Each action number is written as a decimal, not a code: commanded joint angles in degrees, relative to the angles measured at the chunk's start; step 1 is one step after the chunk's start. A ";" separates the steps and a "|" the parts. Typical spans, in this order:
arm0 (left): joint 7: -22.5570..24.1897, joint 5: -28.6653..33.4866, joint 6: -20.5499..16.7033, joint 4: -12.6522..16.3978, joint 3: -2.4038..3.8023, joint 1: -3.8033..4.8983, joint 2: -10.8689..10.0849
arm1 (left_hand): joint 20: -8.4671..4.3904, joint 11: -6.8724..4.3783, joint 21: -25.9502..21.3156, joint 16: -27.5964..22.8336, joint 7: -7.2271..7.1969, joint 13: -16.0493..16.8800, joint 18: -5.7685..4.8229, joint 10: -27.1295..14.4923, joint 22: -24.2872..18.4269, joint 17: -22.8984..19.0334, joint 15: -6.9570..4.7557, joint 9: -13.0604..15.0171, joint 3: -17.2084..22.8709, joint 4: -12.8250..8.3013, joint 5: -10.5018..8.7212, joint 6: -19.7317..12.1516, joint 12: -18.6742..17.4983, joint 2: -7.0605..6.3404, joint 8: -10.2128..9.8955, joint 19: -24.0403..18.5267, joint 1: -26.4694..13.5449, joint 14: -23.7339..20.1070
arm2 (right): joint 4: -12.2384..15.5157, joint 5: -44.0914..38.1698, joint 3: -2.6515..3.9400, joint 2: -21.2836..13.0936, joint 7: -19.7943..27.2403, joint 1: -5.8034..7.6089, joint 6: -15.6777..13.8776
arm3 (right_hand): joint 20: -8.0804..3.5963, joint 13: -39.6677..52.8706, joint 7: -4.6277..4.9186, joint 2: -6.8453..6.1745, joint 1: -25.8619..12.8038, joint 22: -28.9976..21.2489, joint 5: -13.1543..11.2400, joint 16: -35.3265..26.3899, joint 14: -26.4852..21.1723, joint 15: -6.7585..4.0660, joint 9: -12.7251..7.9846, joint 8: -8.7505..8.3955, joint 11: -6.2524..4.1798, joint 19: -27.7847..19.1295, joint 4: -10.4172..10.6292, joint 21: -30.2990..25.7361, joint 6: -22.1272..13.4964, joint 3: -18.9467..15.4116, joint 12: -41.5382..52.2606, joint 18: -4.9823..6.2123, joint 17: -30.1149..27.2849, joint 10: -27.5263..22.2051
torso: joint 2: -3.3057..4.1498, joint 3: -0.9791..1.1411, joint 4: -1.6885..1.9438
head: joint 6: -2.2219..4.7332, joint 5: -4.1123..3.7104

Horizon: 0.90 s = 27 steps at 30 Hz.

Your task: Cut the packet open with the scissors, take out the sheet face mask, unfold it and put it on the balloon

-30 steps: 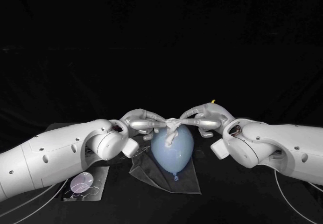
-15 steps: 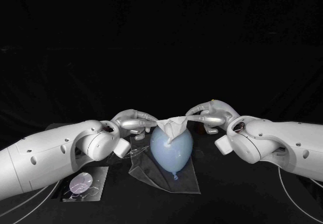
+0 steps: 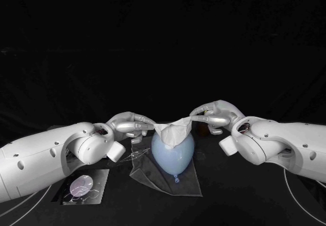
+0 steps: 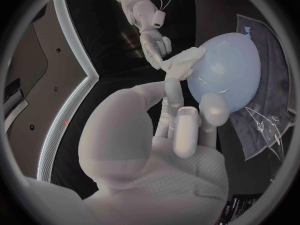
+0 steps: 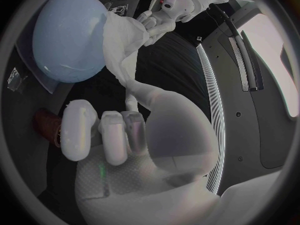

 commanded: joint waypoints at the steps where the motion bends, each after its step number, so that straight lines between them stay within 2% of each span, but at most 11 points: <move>1: 0.67 0.58 2.75 0.59 0.21 0.33 -0.34 | -0.29 0.06 0.25 0.21 0.04 0.00 -0.68 0.45 0.04 0.09 -0.40 11.38 0.13 -0.13 0.19 0.02 0.14 0.31 0.09 0.20 -0.48 1.23 | 0.25 -0.98 0.08 -0.26 0.81 0.33 0.17 | -0.38 15.05 -0.03 0.47 0.07 10.75 0.14 0.20 7.26 -1.45 9.22 0.44 -0.21 0.07 -0.11 0.06 0.30 0.24 0.20 0.64 15.10 5.99 | -0.07 0.03 -0.04 | 0.28 -0.02; 8: 0.43 0.41 3.45 1.35 0.43 1.18 -1.69 | -0.31 0.04 0.29 0.25 0.02 0.14 -0.68 0.52 0.07 0.23 -0.41 11.46 0.17 -0.25 0.50 0.04 0.26 0.25 0.10 0.20 -0.54 1.27 | 0.40 -1.36 0.10 -1.28 0.73 1.02 0.08 | -0.38 15.05 -0.03 0.48 0.05 10.76 0.14 0.20 7.26 -1.46 9.31 0.48 -0.21 0.08 -0.16 0.08 0.25 0.30 0.20 0.63 15.10 5.99 | 0.02 0.02 -0.06 | 0.41 -0.06; 12: 0.20 0.34 3.46 1.44 0.47 1.55 -2.28 | -0.31 0.04 0.29 0.25 0.02 0.14 -0.68 0.52 0.07 0.23 -0.41 11.46 0.17 -0.25 0.50 0.04 0.26 0.25 0.10 0.20 -0.54 1.27 | 0.70 -1.66 0.10 -2.40 0.64 1.41 -0.18 | -0.38 15.05 -0.03 0.48 0.05 10.76 0.14 0.20 7.26 -1.46 9.31 0.48 -0.21 0.08 -0.16 0.08 0.25 0.30 0.20 0.63 15.10 5.99 | 0.06 0.02 0.08 | 0.41 -0.24; 18: 0.21 0.50 2.90 1.43 0.47 1.72 -2.63 | -0.32 0.04 0.29 0.26 0.01 0.16 -0.67 0.55 0.07 0.26 -0.42 11.49 0.17 -0.28 0.61 0.06 0.28 0.22 0.11 0.20 -0.59 1.29 | 1.56 -1.95 0.09 -4.54 0.55 2.00 -0.55 | -0.38 15.05 -0.03 0.47 0.03 10.76 0.14 0.20 7.26 -1.46 9.39 0.52 -0.21 0.09 -0.20 0.09 0.21 0.33 0.20 0.63 15.10 5.99 | 0.15 -0.11 0.00 | 0.38 -0.38; 27: 1.48 1.76 0.82 1.50 0.45 1.77 -3.10 | -0.32 0.03 0.33 0.28 0.01 0.22 -0.69 0.59 0.13 0.32 -0.42 11.51 0.16 -0.30 0.65 0.08 0.33 0.20 0.12 0.23 -0.62 1.30 | 1.84 -2.25 0.05 -6.34 0.44 2.45 -1.30 | -0.38 15.05 -0.03 0.44 0.01 10.80 0.14 0.20 7.26 -1.46 9.44 0.54 -0.21 0.16 -0.23 0.23 0.20 0.34 0.20 0.60 15.10 5.99 | 0.11 0.00 0.03 | 0.40 -0.47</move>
